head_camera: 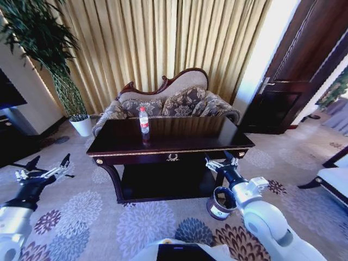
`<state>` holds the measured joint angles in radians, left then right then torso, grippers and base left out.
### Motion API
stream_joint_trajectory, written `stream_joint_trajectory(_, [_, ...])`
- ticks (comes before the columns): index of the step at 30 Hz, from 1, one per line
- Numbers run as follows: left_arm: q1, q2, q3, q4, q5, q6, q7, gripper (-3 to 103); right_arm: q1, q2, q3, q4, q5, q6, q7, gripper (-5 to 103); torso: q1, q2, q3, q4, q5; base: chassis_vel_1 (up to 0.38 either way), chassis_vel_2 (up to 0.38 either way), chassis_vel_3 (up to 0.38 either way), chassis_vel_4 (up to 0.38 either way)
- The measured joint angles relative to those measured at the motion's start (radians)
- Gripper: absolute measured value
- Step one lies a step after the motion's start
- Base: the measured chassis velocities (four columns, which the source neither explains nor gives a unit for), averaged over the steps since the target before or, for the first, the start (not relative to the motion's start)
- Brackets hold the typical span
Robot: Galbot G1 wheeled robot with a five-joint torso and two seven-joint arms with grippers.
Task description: Move to the front of the table and place the trash on the table into the trash bin.
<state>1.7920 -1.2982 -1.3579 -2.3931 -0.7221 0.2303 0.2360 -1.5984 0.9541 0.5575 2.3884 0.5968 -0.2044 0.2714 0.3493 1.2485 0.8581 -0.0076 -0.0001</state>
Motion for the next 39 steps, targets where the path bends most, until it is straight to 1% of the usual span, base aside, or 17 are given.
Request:
stream_joint_trajectory(18, [0.002,-0.008,0.000,-0.013,0.001,0.004,-0.006,100,-0.007,-0.014,-0.001,0.025,0.005,-0.001,0.000,100,0.001,0.000,0.000,0.0002,-0.0002,-0.182,0.187,0.196,-0.184])
stream_joint_trajectory(24, [0.001,-0.004,0.004,-0.002,0.001,0.004,-0.016,100,-0.014,-0.013,-0.002,0.030,0.002,-0.020,-0.001,100,0.001,0.000,0.000,0.0002,-0.0002,-0.115,0.114,0.128,-0.134])
stream_joint_trajectory(27, [-0.009,0.019,0.023,0.006,-0.003,0.006,-0.085,100,-0.015,-0.007,-0.005,0.031,0.000,-0.029,-0.001,100,0.001,0.000,0.000,0.0002,-0.0002,-0.018,0.016,0.013,-0.017])
stream_joint_trajectory(28, [-0.016,0.029,0.028,0.011,-0.003,0.009,-0.100,100,-0.016,-0.006,-0.005,0.028,-0.001,-0.029,-0.001,100,0.001,0.000,0.000,0.0003,-0.0003,0.000,0.000,0.000,0.000])
stream_joint_trajectory(29, [-0.016,0.029,0.028,0.011,-0.003,0.009,-0.100,100,-0.016,-0.006,-0.005,0.028,-0.001,-0.029,-0.001,100,0.001,0.000,0.000,0.0003,-0.0003,0.000,0.000,0.000,0.000])
stream_joint_trajectory(31, [-0.050,0.070,0.055,0.029,-0.004,0.033,-0.154,100,-0.017,-0.005,-0.003,0.021,-0.001,-0.030,0.001,100,0.000,0.000,0.000,0.0003,-0.0002,0.000,0.000,0.000,0.000])
stream_joint_trajectory(32, [-0.075,0.096,0.076,0.037,-0.011,0.060,-0.204,100,-0.019,-0.004,-0.003,0.020,-0.001,-0.030,0.003,100,-0.001,0.000,0.000,0.0002,-0.0001,0.000,0.000,0.000,0.000])
stream_joint_trajectory(33, [-0.075,0.096,0.076,0.037,-0.011,0.060,-0.204,100,-0.019,-0.004,-0.003,0.020,-0.001,-0.030,0.003,100,-0.001,0.000,0.000,0.0002,-0.0001,0.000,0.000,0.000,0.000])
stream_joint_trajectory(34, [-0.090,0.111,0.086,0.041,-0.017,0.078,-0.228,100,-0.020,-0.004,-0.003,0.019,-0.001,-0.030,0.003,100,0.000,0.000,0.000,0.0001,-0.0001,0.000,0.000,0.000,0.000])
stream_joint_trajectory(35, [-0.127,0.145,0.111,0.053,-0.030,0.116,-0.270,100,-0.023,-0.001,-0.003,0.019,-0.001,-0.030,0.006,100,0.000,0.000,0.000,-0.0001,-0.0002,0.000,0.000,0.000,0.000])
stream_joint_trajectory(37, [-0.179,0.194,0.145,0.076,-0.042,0.157,-0.293,100,-0.026,0.006,-0.003,0.018,-0.003,-0.030,0.006,100,0.000,0.000,0.000,0.0000,-0.0003,0.000,0.000,0.000,0.000])
stream_joint_trajectory(39, [-0.179,0.194,0.145,0.076,-0.042,0.157,-0.293,100,-0.026,0.006,-0.003,0.018,-0.003,-0.030,0.006,100,0.000,0.000,0.000,0.0000,-0.0003,0.000,0.000,0.000,0.000])
